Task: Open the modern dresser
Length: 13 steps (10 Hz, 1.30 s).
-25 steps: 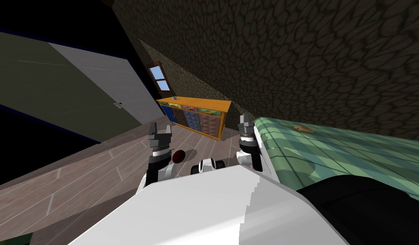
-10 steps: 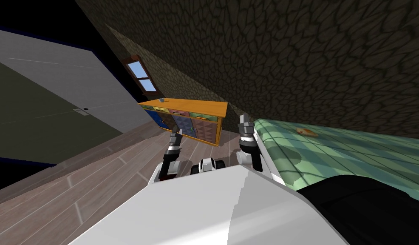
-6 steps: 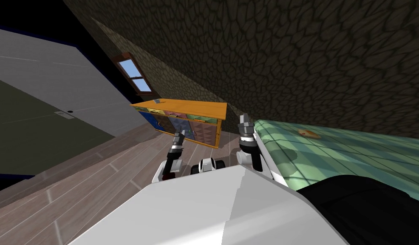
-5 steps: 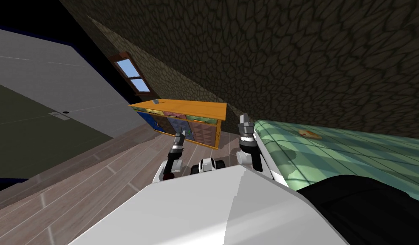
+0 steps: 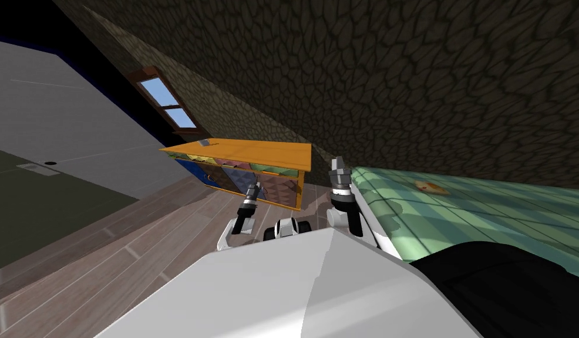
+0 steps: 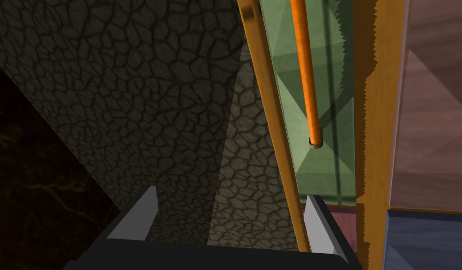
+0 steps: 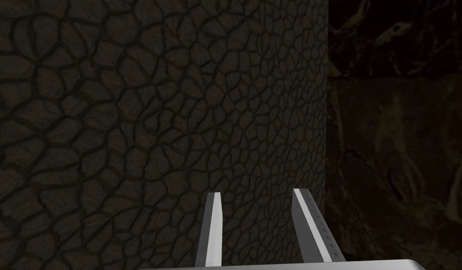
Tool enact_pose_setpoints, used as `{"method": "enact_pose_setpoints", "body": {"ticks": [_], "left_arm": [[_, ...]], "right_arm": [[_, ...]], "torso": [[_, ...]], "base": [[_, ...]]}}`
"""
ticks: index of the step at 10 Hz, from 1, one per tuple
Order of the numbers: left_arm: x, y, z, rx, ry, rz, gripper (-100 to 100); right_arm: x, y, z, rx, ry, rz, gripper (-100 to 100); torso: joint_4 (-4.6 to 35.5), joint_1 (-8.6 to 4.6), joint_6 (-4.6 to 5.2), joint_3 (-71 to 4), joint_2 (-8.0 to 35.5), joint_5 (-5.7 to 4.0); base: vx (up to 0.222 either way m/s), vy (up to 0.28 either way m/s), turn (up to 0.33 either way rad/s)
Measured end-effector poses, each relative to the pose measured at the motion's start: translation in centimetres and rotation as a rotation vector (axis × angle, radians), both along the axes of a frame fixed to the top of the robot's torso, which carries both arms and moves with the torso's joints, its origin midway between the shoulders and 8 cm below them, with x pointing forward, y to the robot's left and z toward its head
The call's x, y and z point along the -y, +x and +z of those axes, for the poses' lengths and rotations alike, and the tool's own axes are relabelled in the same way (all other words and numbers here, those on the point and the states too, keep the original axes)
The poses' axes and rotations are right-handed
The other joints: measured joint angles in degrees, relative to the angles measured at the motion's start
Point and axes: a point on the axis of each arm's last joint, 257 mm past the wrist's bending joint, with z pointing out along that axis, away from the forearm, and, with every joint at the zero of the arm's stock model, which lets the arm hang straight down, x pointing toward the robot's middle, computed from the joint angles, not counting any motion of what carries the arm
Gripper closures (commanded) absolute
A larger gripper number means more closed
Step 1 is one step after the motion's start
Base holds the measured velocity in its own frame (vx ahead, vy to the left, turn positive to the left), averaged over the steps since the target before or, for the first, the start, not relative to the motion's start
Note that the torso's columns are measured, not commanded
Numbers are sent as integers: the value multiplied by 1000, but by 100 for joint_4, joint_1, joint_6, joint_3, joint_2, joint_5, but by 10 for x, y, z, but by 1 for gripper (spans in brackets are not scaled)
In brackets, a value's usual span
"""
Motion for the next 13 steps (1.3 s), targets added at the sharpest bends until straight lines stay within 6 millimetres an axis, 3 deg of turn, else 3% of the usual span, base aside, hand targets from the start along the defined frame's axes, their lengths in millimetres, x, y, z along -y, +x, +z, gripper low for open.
{"method": "enact_pose_setpoints", "body": {"ticks": [7, 13], "left_arm": [[6, 18, -53, -107, 102, -23, -100], [27, 48, -46, -65, 90, -87, -100]], "right_arm": [[0, 0, 0, 0, 0, 0, 0], [0, 0, 0, 0, 0, 0, 0]], "torso": [[4, -6, 2, 8, 10, -1], [0, -7, 3, -1, -4, -1]], "base": [[129, 1, -60], [-25, -35, 88]]}}
